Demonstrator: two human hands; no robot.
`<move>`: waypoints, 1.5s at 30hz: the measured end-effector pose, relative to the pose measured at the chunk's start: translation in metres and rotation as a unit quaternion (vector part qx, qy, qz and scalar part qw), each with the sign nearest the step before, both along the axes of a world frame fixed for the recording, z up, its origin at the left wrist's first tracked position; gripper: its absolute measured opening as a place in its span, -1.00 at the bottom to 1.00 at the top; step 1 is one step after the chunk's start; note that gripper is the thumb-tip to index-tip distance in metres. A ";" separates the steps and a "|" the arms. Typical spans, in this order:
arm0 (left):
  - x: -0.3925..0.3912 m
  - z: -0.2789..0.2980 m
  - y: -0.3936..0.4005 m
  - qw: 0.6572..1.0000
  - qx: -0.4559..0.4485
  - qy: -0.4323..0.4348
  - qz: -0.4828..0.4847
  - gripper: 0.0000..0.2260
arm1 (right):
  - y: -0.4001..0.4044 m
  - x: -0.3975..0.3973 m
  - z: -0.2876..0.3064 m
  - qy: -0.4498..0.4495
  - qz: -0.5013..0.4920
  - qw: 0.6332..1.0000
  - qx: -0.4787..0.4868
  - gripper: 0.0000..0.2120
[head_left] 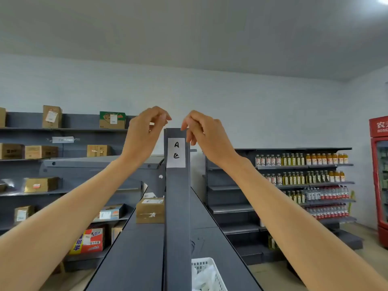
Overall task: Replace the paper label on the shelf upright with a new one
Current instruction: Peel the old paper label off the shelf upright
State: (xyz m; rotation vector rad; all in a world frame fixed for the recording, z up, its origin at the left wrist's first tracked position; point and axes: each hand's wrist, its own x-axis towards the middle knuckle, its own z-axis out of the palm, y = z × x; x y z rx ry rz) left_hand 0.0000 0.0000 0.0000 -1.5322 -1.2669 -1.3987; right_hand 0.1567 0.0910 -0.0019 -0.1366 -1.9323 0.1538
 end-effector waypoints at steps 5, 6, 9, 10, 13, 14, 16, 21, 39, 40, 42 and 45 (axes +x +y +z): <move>-0.024 -0.007 0.026 0.999 -0.007 -0.006 -0.036 -0.81 | 0.029 -0.018 -0.006 -0.076 -0.009 0.996 0.040 -0.80; -0.027 -0.007 0.030 0.999 -0.004 -0.008 -0.043 -0.81 | 0.034 -0.022 -0.006 -0.079 -0.014 0.995 0.057 -0.81; -0.036 -0.007 0.035 0.998 -0.009 -0.006 -0.069 -0.77 | 0.041 -0.031 -0.005 -0.070 -0.018 0.992 0.107 -0.82; -0.038 -0.006 0.036 0.997 -0.010 -0.004 -0.079 -0.76 | 0.042 -0.034 -0.004 -0.065 -0.018 0.990 0.120 -0.82; -0.044 -0.006 0.037 0.996 -0.004 0.015 -0.086 -0.75 | 0.040 -0.038 0.001 -0.074 -0.038 0.985 0.153 -0.80; -0.045 -0.006 0.037 0.996 -0.002 0.025 -0.081 -0.75 | 0.040 -0.040 0.003 -0.080 -0.049 0.982 0.163 -0.80; -0.045 -0.006 0.038 0.997 -0.007 0.041 -0.069 -0.74 | 0.039 -0.043 0.007 -0.083 -0.068 0.976 0.192 -0.80; -0.051 -0.009 0.041 0.996 -0.002 0.042 -0.083 -0.71 | 0.039 -0.053 0.012 -0.063 -0.084 0.964 0.243 -0.84; -0.046 0.005 0.054 0.984 0.046 -0.024 -0.170 -0.53 | 0.040 -0.052 0.012 -0.044 -0.101 0.944 0.310 -0.93; -0.046 0.005 0.056 0.983 0.053 -0.028 -0.173 -0.52 | 0.041 -0.053 0.011 -0.042 -0.102 0.944 0.311 -0.93; -0.044 0.006 0.060 0.982 0.068 -0.034 -0.175 -0.52 | 0.042 -0.056 0.010 -0.039 -0.110 0.942 0.316 -0.93; -0.044 0.006 0.065 0.979 0.083 -0.034 -0.186 -0.52 | 0.041 -0.055 0.012 -0.041 -0.115 0.940 0.318 -0.93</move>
